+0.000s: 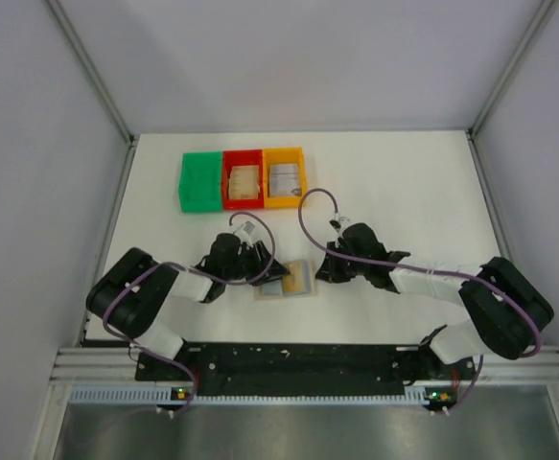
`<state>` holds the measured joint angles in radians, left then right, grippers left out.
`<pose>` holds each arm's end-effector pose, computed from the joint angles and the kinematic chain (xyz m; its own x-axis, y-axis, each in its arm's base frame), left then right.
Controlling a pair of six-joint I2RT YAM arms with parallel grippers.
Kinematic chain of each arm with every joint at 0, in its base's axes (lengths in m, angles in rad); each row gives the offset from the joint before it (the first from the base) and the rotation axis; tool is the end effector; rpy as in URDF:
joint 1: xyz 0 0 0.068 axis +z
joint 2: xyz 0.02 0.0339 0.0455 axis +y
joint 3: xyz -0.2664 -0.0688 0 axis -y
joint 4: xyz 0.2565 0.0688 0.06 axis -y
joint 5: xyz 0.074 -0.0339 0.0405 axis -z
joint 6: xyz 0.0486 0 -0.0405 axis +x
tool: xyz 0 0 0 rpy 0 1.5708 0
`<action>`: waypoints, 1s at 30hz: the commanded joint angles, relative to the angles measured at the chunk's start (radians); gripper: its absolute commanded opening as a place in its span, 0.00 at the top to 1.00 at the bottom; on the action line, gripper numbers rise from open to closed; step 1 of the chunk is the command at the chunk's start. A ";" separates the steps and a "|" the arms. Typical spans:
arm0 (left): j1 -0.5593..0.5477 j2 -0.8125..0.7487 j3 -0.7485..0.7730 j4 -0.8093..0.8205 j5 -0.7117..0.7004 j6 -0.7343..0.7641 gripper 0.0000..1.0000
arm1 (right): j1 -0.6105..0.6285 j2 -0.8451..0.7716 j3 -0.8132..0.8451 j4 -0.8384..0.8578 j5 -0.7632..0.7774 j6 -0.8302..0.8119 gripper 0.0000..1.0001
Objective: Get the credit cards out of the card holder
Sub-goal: Open the card holder at the center of the board, then remove the credit card from the card holder.
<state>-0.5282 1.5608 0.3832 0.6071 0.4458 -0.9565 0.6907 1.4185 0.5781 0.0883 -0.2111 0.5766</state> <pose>0.2228 -0.1543 0.1023 -0.8966 -0.3305 -0.2948 0.0616 0.5662 -0.8220 0.2125 0.1889 0.1428 -0.8454 -0.0071 -0.5341 -0.3340 0.7874 0.5181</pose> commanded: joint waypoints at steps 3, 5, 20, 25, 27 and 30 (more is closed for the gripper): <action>0.007 0.067 -0.012 0.200 0.079 -0.039 0.54 | -0.008 0.000 0.016 0.045 -0.011 -0.004 1.00; 0.005 0.082 -0.013 0.230 0.097 -0.054 0.54 | -0.008 0.002 0.014 0.047 -0.013 -0.004 1.00; 0.007 0.128 -0.038 0.355 0.140 -0.106 0.82 | -0.008 0.011 0.032 0.021 0.013 0.009 1.00; 0.007 0.134 -0.040 0.356 0.140 -0.105 0.82 | -0.008 -0.064 0.078 -0.074 0.038 0.009 0.73; 0.008 0.136 -0.041 0.353 0.137 -0.103 0.82 | -0.008 -0.101 0.106 -0.138 0.064 0.008 0.61; 0.007 0.145 -0.035 0.349 0.136 -0.100 0.82 | -0.008 -0.150 0.140 -0.191 0.093 0.005 0.50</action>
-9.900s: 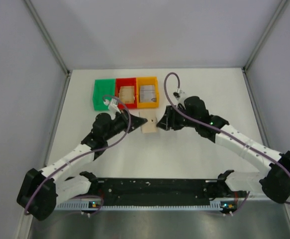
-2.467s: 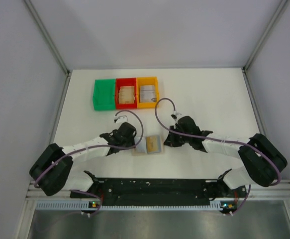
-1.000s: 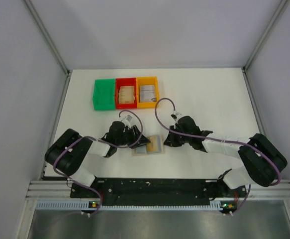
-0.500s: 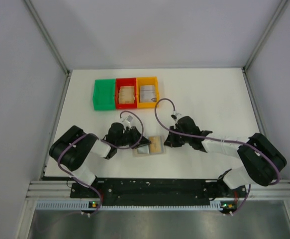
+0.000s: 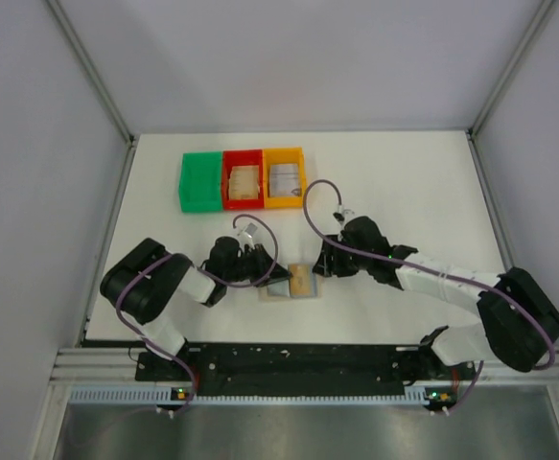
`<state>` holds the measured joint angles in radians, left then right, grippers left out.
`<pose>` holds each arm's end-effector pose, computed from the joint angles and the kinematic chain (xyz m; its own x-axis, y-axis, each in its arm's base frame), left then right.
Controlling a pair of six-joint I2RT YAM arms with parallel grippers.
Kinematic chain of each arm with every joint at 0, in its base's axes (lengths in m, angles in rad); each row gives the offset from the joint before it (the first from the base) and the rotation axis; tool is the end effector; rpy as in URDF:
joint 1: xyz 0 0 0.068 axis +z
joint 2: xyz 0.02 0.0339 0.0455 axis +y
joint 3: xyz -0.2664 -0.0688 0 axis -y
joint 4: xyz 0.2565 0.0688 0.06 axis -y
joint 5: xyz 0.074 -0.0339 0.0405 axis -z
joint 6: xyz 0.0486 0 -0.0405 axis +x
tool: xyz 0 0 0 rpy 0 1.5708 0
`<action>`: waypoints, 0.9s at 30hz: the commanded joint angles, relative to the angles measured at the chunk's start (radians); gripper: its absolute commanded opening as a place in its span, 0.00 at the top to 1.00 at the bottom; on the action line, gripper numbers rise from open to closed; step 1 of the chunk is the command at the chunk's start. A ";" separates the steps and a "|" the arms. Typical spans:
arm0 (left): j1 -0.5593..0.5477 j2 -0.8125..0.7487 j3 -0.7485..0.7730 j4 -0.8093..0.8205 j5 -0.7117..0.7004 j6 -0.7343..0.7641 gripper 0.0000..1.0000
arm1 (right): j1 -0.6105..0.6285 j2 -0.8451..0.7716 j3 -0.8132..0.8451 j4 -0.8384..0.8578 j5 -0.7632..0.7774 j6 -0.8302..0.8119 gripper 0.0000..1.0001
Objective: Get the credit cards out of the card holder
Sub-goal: Remove the credit card from the card holder.
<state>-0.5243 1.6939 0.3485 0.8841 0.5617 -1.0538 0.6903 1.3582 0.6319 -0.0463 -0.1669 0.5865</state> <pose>0.2222 -0.1584 0.0900 -0.9177 -0.3192 -0.2365 0.0785 0.4378 -0.8956 0.2128 0.1862 0.1633 -0.8465 0.0087 -0.5322 -0.3015 0.8162 0.4929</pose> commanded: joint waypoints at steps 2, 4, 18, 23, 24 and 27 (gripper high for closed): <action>0.003 0.016 0.003 0.069 0.023 -0.005 0.82 | -0.008 -0.097 0.106 -0.067 0.037 -0.004 0.48; 0.004 0.016 0.004 0.070 0.023 -0.005 0.82 | -0.008 -0.090 0.126 -0.066 0.000 0.016 0.48; 0.004 0.000 0.015 -0.049 -0.008 0.028 0.85 | -0.015 0.031 0.019 0.229 -0.147 0.220 0.58; 0.004 -0.025 0.027 -0.145 -0.037 0.058 0.86 | -0.018 0.101 -0.004 0.278 -0.171 0.237 0.58; 0.004 -0.030 0.029 -0.154 -0.037 0.063 0.86 | -0.020 0.107 -0.008 0.278 -0.163 0.239 0.58; 0.004 -0.040 0.026 -0.158 -0.036 0.063 0.84 | -0.020 0.120 -0.011 0.266 -0.148 0.231 0.58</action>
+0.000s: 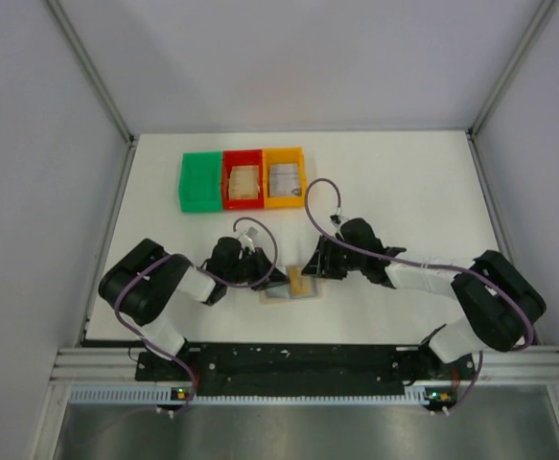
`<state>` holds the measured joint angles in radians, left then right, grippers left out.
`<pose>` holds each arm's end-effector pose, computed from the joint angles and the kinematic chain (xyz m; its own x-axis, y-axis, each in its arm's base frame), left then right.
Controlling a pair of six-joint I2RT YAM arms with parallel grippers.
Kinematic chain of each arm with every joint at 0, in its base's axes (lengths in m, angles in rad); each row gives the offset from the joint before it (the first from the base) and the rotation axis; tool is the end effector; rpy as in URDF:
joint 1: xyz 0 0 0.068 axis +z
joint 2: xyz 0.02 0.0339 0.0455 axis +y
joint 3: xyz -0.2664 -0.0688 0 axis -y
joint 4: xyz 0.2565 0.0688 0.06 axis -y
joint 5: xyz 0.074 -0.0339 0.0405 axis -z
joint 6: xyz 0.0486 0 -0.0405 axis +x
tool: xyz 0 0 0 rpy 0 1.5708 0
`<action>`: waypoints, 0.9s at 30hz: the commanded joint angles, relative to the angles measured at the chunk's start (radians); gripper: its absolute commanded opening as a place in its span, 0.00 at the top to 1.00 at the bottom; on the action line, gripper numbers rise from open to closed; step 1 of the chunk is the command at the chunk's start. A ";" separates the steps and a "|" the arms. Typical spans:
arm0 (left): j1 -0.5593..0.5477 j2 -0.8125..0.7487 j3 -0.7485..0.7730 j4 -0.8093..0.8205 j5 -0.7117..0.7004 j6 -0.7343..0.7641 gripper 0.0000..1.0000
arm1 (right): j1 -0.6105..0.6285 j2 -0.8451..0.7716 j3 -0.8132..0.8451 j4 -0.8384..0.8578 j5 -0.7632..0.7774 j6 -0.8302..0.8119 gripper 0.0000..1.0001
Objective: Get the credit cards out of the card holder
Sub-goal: Remove the credit card from the card holder.
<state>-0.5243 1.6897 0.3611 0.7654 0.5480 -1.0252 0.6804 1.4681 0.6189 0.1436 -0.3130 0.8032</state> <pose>0.2202 -0.1566 0.0817 -0.9311 -0.3044 -0.2010 0.0245 0.4975 -0.8671 0.2228 0.1995 0.1476 -0.9118 0.1428 -0.3849 -0.1794 0.7047 0.6864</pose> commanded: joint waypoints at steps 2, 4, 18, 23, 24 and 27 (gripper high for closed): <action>0.006 -0.044 0.013 -0.038 -0.019 0.033 0.80 | -0.010 0.026 0.001 0.082 -0.012 0.010 0.58; 0.004 -0.042 0.010 -0.025 -0.013 0.028 0.78 | -0.010 0.043 0.002 0.094 -0.031 0.010 0.59; 0.004 -0.021 -0.008 0.078 0.017 -0.021 0.61 | -0.010 0.095 0.007 0.109 -0.047 0.004 0.60; 0.004 -0.004 -0.013 0.103 0.029 -0.035 0.62 | -0.010 0.120 0.012 0.137 -0.067 0.021 0.60; 0.004 -0.004 -0.014 0.109 0.030 -0.035 0.63 | -0.010 0.123 0.012 0.140 -0.067 0.022 0.60; 0.004 -0.005 -0.019 0.127 0.035 -0.041 0.69 | -0.010 0.121 0.013 0.131 -0.060 0.022 0.60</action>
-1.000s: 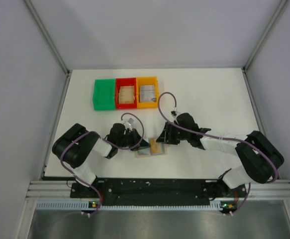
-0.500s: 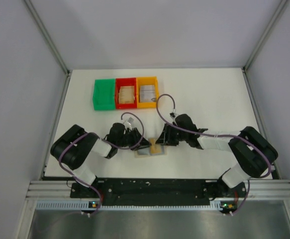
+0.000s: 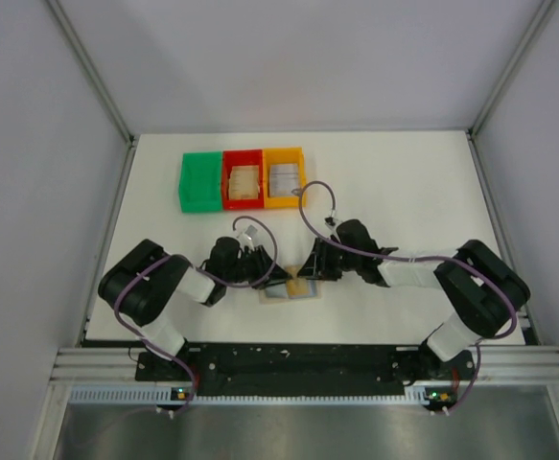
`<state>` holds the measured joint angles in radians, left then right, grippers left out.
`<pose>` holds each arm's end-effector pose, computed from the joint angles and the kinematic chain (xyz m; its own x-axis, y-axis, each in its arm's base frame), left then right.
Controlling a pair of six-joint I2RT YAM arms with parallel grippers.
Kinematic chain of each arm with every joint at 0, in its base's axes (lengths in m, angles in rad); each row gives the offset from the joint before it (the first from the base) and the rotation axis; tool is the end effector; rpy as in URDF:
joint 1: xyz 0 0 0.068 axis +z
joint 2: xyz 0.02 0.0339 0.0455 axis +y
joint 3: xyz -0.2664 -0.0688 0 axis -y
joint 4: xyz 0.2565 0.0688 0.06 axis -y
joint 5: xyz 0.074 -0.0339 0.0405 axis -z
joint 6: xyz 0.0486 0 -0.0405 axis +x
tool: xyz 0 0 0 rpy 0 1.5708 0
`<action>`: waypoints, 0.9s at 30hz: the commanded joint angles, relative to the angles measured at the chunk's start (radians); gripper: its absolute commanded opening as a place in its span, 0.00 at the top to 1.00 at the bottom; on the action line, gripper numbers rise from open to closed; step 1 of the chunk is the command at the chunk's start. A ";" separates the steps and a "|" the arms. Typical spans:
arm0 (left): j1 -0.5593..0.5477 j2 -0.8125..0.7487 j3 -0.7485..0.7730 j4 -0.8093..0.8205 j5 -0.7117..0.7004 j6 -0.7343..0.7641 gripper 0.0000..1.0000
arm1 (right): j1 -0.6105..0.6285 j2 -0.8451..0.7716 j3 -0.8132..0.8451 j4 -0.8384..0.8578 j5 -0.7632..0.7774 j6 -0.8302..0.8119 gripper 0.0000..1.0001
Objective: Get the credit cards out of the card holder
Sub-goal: Remove the credit card from the card holder.
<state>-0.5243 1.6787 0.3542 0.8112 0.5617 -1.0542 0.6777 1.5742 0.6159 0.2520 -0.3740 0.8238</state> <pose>0.2205 -0.1574 0.0877 -0.9276 -0.3137 -0.2029 0.0380 0.4609 -0.8866 0.2289 0.2071 0.1271 -0.9306 0.1277 -0.3429 -0.1727 0.6729 0.7193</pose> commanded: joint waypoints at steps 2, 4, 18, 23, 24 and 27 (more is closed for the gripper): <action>0.004 0.000 -0.017 0.092 0.023 -0.015 0.72 | -0.007 0.015 0.015 0.017 0.006 0.000 0.60; 0.004 -0.002 -0.021 0.108 0.023 -0.018 0.75 | -0.007 0.018 0.015 0.013 0.009 -0.003 0.60; 0.027 0.075 -0.083 0.344 0.070 -0.101 1.00 | -0.032 -0.014 -0.015 0.013 0.018 -0.003 0.60; 0.032 0.092 -0.093 0.410 0.079 -0.122 1.00 | -0.033 -0.019 -0.030 0.036 0.001 0.003 0.61; 0.032 0.093 -0.095 0.419 0.079 -0.125 1.00 | -0.036 -0.019 -0.031 0.036 0.001 0.003 0.63; 0.033 0.099 -0.103 0.450 0.083 -0.135 1.00 | -0.036 -0.014 -0.031 0.043 -0.011 -0.002 0.64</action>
<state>-0.4973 1.7721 0.2672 1.1160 0.6140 -1.1633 0.6498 1.5730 0.6003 0.2806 -0.3840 0.8322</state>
